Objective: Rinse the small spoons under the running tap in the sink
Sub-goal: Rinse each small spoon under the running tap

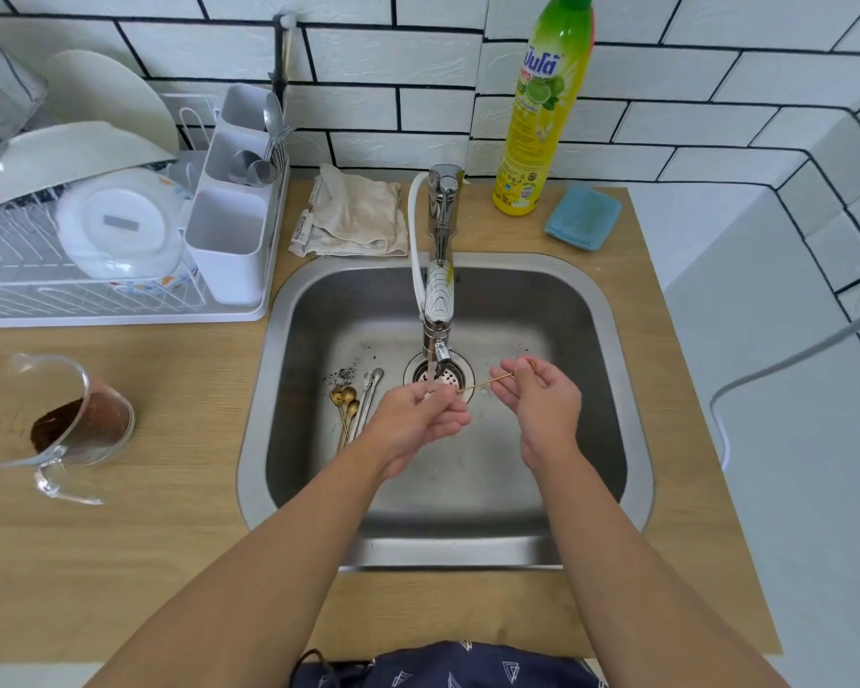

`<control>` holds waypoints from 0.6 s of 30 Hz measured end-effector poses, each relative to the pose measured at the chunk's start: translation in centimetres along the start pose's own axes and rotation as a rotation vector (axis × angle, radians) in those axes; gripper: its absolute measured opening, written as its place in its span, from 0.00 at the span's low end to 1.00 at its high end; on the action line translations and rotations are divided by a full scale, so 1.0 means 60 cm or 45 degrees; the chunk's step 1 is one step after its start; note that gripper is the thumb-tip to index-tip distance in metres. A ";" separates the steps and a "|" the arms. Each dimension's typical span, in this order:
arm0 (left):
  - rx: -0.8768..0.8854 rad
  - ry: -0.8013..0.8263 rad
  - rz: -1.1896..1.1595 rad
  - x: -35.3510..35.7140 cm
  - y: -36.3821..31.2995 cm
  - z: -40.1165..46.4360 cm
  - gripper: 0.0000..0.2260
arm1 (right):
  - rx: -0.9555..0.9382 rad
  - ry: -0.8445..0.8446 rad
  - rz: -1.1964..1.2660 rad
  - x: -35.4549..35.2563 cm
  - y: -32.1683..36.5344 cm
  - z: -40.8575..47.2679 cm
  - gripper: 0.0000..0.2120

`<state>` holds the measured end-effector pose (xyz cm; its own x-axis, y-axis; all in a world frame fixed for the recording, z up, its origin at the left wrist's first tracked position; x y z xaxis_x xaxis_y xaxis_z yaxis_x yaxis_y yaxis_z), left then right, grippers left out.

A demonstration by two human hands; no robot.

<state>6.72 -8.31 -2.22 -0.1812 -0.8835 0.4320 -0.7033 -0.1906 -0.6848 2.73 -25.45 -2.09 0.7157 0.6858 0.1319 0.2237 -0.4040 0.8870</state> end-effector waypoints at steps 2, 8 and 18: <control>0.059 -0.198 0.010 -0.007 0.004 0.002 0.10 | 0.020 0.046 -0.011 0.011 -0.013 -0.011 0.04; -0.143 0.127 -0.311 -0.002 0.025 -0.009 0.11 | 0.038 -0.043 0.015 -0.014 -0.007 -0.008 0.07; -0.364 -0.098 -0.359 -0.007 0.003 0.007 0.12 | -0.072 0.314 -0.046 -0.003 0.028 -0.031 0.07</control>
<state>6.97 -8.14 -2.75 0.0902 -0.8452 0.5267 -0.8828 -0.3127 -0.3506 1.78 -25.13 0.22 0.5236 0.8288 0.1971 0.2038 -0.3465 0.9156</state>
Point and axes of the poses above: each hand's wrist, its own z-axis towards the middle knuckle, its own x-axis out of the palm, y = z × x, the point moved 4 cm from there along z, towards the middle knuckle, and after that the axes turned 5 degrees about -z, right-handed, at the moved point
